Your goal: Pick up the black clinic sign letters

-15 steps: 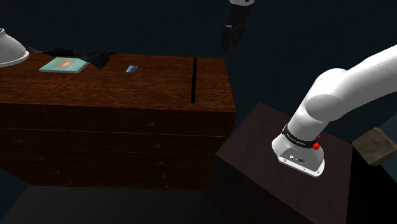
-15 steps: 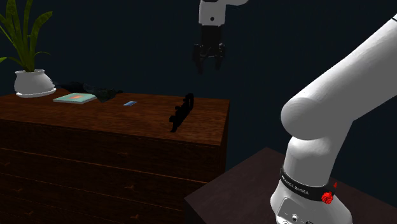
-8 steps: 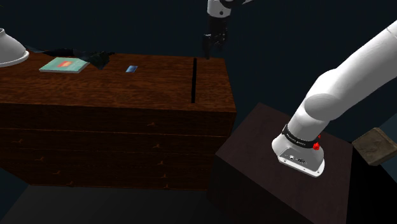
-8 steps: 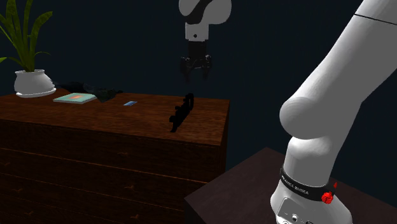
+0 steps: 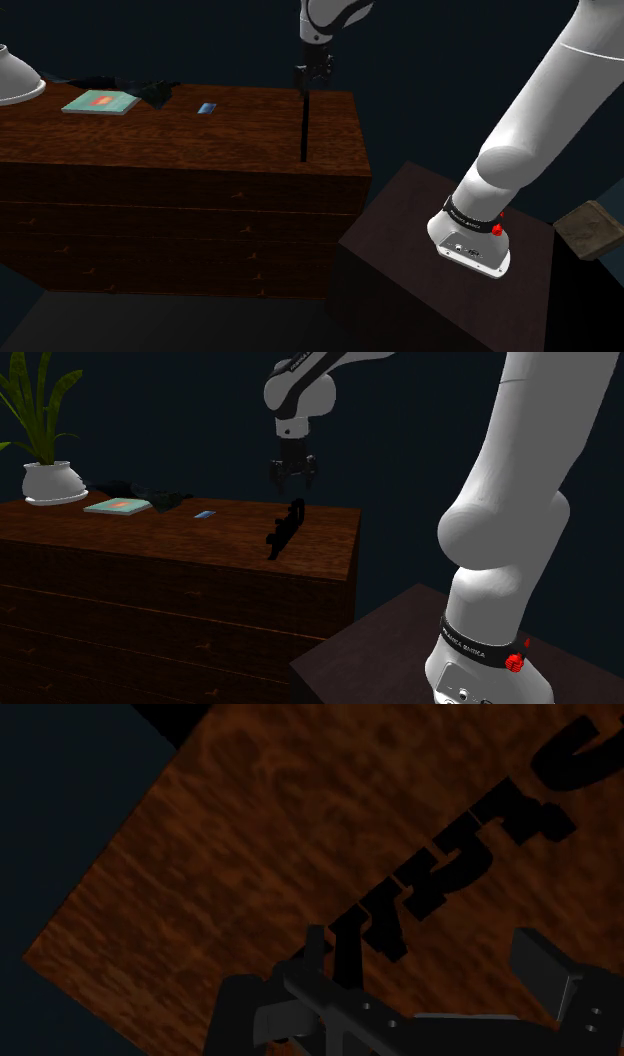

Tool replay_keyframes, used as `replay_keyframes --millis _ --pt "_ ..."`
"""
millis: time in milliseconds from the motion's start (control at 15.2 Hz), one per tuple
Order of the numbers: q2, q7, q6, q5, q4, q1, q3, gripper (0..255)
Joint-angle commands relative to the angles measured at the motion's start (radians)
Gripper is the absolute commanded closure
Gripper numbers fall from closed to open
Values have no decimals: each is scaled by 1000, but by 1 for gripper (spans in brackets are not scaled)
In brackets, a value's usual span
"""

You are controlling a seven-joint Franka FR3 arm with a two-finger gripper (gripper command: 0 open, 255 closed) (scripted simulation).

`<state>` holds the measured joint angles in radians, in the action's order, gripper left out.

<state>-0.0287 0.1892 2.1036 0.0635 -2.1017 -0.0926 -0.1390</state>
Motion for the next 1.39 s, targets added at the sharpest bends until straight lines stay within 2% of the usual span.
replay_keyframes --millis 0,132,726,792,1320 --pt "91 31 23 22 62 -4 2 0" --pt "162 57 30 38 120 -5 7 0" --pt "208 70 122 52 73 -3 10 0" --pt "209 71 120 52 76 -3 10 255" --pt "211 72 120 52 78 -2 10 255"
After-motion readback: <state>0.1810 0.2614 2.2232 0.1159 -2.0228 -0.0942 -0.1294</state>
